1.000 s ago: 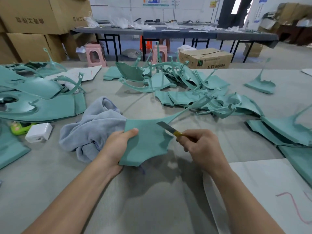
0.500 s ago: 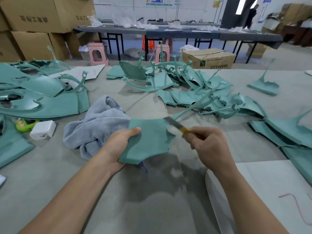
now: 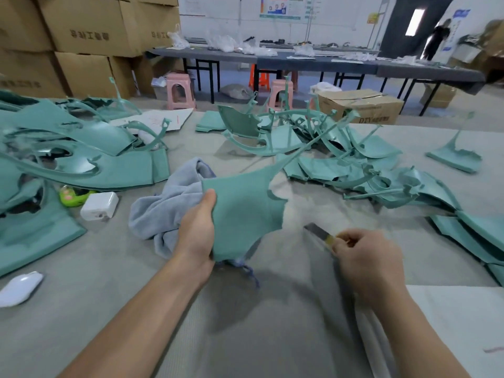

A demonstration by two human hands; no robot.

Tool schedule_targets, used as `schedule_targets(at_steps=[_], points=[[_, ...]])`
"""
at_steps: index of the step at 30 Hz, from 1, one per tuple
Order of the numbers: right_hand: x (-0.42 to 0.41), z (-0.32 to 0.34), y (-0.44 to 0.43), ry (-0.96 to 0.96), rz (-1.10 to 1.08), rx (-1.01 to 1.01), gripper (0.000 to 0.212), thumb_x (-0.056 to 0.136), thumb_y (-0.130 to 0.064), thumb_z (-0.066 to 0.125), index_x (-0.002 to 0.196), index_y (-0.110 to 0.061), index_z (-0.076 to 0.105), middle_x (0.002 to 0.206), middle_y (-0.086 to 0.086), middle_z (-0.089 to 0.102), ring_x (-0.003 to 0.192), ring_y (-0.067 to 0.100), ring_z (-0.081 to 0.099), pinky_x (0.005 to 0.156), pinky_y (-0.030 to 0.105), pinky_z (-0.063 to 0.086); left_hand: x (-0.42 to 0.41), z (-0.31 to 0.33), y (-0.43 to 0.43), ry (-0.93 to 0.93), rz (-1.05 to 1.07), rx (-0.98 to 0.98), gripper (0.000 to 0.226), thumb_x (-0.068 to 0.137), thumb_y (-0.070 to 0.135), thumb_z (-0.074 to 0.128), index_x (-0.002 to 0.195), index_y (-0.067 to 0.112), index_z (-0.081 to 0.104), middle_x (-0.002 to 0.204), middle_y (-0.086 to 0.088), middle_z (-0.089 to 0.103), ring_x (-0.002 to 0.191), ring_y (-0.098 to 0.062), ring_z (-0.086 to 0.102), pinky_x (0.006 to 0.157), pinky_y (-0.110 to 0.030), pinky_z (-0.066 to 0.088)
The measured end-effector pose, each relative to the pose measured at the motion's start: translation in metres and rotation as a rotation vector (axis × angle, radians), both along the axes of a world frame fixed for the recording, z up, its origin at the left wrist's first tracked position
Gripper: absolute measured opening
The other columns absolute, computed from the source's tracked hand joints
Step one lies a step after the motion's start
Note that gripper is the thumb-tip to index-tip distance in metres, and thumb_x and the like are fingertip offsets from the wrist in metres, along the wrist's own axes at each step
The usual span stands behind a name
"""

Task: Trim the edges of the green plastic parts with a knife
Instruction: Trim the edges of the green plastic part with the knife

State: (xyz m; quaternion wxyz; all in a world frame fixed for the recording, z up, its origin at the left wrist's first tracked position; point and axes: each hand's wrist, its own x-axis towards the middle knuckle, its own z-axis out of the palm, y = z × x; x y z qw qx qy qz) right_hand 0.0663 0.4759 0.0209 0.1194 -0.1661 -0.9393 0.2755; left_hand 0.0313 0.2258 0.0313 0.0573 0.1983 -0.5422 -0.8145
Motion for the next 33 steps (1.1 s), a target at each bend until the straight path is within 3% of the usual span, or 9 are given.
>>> schedule_targets(at_steps=[4, 8, 12, 19, 21, 23, 26, 30, 33], points=[[0.006, 0.011, -0.014, 0.248, -0.061, -0.030, 0.012, 0.091, -0.025, 0.065, 0.088, -0.030, 0.076, 0.098, 0.004, 0.076, 0.097, 0.031, 0.061, 0.086, 0.041, 0.047, -0.005, 0.007, -0.014, 0.138, 0.121, -0.115, 0.025, 0.087, 0.045, 0.061, 0.070, 0.036, 0.077, 0.085, 0.002, 0.077, 0.083, -0.023, 0.073, 0.079, -0.049, 0.061], [0.011, 0.017, -0.050, 0.248, 0.172, -0.148, 0.019, 0.089, -0.025, 0.071, 0.101, -0.039, 0.074, 0.110, -0.006, 0.070, 0.102, 0.014, 0.058, 0.088, 0.027, 0.038, -0.006, 0.016, -0.030, 0.337, 0.314, -0.242, 0.030, 0.090, 0.025, 0.060, 0.065, 0.029, 0.075, 0.062, 0.011, 0.069, 0.057, -0.006, 0.063, 0.054, -0.024, 0.052], [-0.007, 0.025, -0.112, 0.170, 0.524, -0.006, 0.047, 0.088, -0.035, 0.070, 0.134, -0.038, 0.060, 0.122, -0.022, 0.051, 0.126, 0.004, 0.041, 0.093, 0.012, 0.026, -0.009, 0.025, -0.064, 0.399, 0.494, -0.369, 0.019, 0.085, 0.016, 0.061, 0.072, 0.028, 0.070, 0.072, 0.024, 0.071, 0.064, 0.005, 0.063, 0.062, -0.018, 0.051], [-0.071, 0.020, -0.198, -0.030, 0.741, 0.058, 0.082, 0.086, -0.031, 0.070, 0.157, -0.028, 0.030, 0.160, 0.002, 0.038, 0.143, 0.024, 0.038, 0.115, 0.033, 0.033, -0.013, 0.021, -0.080, 0.441, 0.596, -0.307, 0.020, 0.095, 0.008, 0.052, 0.106, 0.014, 0.069, 0.098, 0.010, 0.075, 0.088, -0.004, 0.068, 0.075, -0.020, 0.053], [-0.075, 0.016, -0.196, -0.051, 0.734, 0.007, 0.072, 0.085, -0.018, 0.067, 0.152, -0.028, 0.043, 0.149, 0.007, 0.054, 0.133, 0.030, 0.051, 0.105, 0.036, 0.042, -0.014, 0.024, -0.085, 0.465, 0.623, -0.275, 0.023, 0.097, 0.009, 0.052, 0.114, 0.009, 0.068, 0.102, 0.006, 0.075, 0.090, -0.006, 0.069, 0.075, -0.023, 0.054], [-0.072, 0.022, -0.181, -0.001, 0.714, 0.060, 0.047, 0.081, -0.015, 0.064, 0.125, -0.031, 0.064, 0.119, 0.003, 0.072, 0.112, 0.032, 0.064, 0.085, 0.036, 0.050, -0.016, 0.026, -0.094, 0.470, 0.652, -0.260, 0.026, 0.096, 0.010, 0.052, 0.117, 0.012, 0.068, 0.101, 0.010, 0.076, 0.091, -0.005, 0.070, 0.073, -0.020, 0.055], [-0.057, 0.049, -0.141, 0.133, 0.470, -0.007, 0.032, 0.069, -0.024, 0.062, 0.098, -0.038, 0.067, 0.081, -0.012, 0.072, 0.078, 0.019, 0.066, 0.061, 0.031, 0.051, -0.019, 0.021, -0.101, 0.390, 0.644, -0.318, 0.024, 0.092, 0.013, 0.054, 0.111, 0.017, 0.069, 0.098, 0.015, 0.075, 0.090, -0.009, 0.068, 0.077, -0.024, 0.056], [-0.037, 0.080, -0.138, 0.382, 0.428, -0.149, 0.037, 0.071, -0.031, 0.066, 0.103, -0.050, 0.066, 0.084, -0.024, 0.070, 0.078, -0.006, 0.062, 0.058, 0.019, 0.049, -0.017, 0.009, -0.068, 0.403, 0.318, -0.450, 0.016, 0.090, 0.020, 0.058, 0.089, 0.028, 0.072, 0.085, 0.013, 0.073, 0.078, -0.004, 0.064, 0.077, -0.029, 0.055], [-0.028, 0.057, -0.172, 0.264, 0.615, -0.408, 0.034, 0.089, -0.023, 0.067, 0.110, -0.048, 0.058, 0.105, -0.016, 0.067, 0.094, -0.009, 0.061, 0.076, 0.013, 0.048, -0.014, 0.001, -0.040, 0.393, 0.152, -0.354, 0.014, 0.094, 0.020, 0.058, 0.097, 0.018, 0.071, 0.094, -0.003, 0.073, 0.089, -0.017, 0.067, 0.083, -0.038, 0.055]])
